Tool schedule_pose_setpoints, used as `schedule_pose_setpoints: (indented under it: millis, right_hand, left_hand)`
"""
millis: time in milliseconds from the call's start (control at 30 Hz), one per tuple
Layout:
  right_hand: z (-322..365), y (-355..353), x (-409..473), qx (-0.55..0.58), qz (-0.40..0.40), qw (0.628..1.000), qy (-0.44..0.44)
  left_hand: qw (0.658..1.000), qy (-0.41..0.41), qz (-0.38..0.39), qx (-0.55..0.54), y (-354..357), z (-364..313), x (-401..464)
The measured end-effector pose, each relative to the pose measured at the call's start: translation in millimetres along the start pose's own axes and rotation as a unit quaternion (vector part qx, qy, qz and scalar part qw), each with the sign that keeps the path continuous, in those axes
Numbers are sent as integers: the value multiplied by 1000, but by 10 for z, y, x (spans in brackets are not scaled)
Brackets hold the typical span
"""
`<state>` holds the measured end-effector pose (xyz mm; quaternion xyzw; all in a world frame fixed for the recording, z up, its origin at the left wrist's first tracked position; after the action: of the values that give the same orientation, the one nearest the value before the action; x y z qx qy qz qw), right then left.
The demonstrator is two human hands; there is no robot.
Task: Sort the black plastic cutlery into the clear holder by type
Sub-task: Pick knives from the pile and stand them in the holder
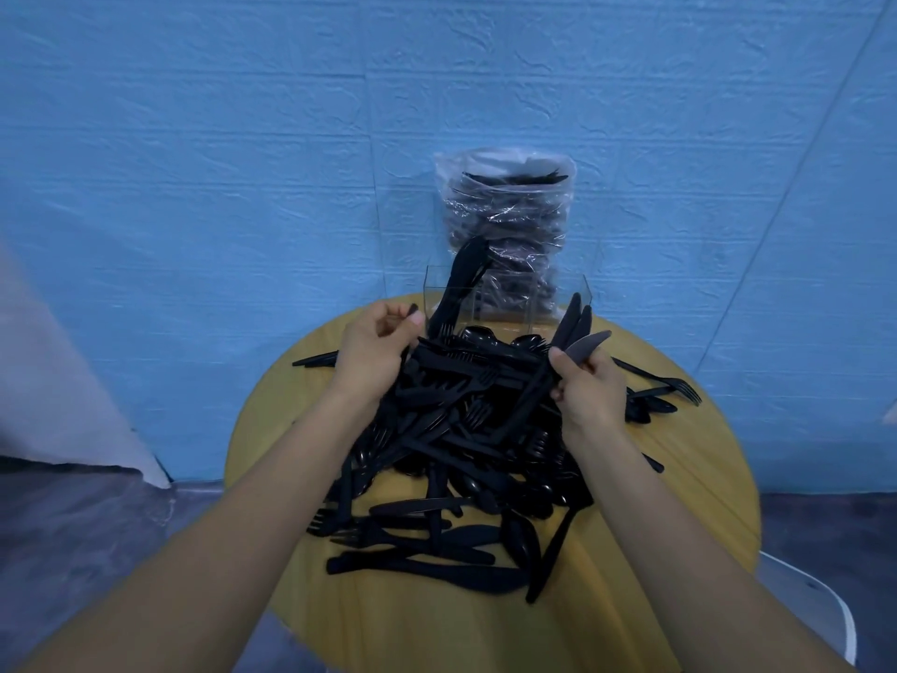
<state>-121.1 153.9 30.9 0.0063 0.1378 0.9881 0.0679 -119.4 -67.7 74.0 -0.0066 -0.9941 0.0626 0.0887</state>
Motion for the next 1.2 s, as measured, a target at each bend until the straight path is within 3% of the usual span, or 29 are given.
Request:
schedule_pose_setpoints:
  millis: [200,367,567,700,800,933,1033,1200]
  right_hand:
    - [92,179,-21,-32,65,997,-19]
    - [116,295,-65,-59,106,992,-31]
    - [62,134,-112,-55,78,995,-22]
    - [-18,-50,-103,-54,38,998,2]
    - [-46,-103,-115,-61,33,998,7]
    - [-111,-58,-132,-59,38,997,13]
    - [-169,33,-149,-53,47,997,27]
    - [-159,52,-167,-65,48,996,30]
  left_hand:
    - [978,7,-10,-208,58,-146,90]
    - [979,10,23,-204,242,-103,80]
    - [989,7,116,-91,583,69,52]
    - [975,12,172,140,611,113,34]
    - [939,-12,146,312,377,240,10]
    - [848,-90,175,492,112,484,-92]
    - [826,-104,187,521,85,535,-119]
    - [845,-77,179,498,130,517,-25]
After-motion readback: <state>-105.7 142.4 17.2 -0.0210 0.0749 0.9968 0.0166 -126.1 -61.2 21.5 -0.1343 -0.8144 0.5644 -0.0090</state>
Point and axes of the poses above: each hand's wrist, its own x-axis towards the middle knuckle, its own y-axis out of the palm, z = x × y, the point moved 5 cm from there along x, towards the middle knuckle, and after that the axes turned 14 degrees about z, right-handed, at the moved point
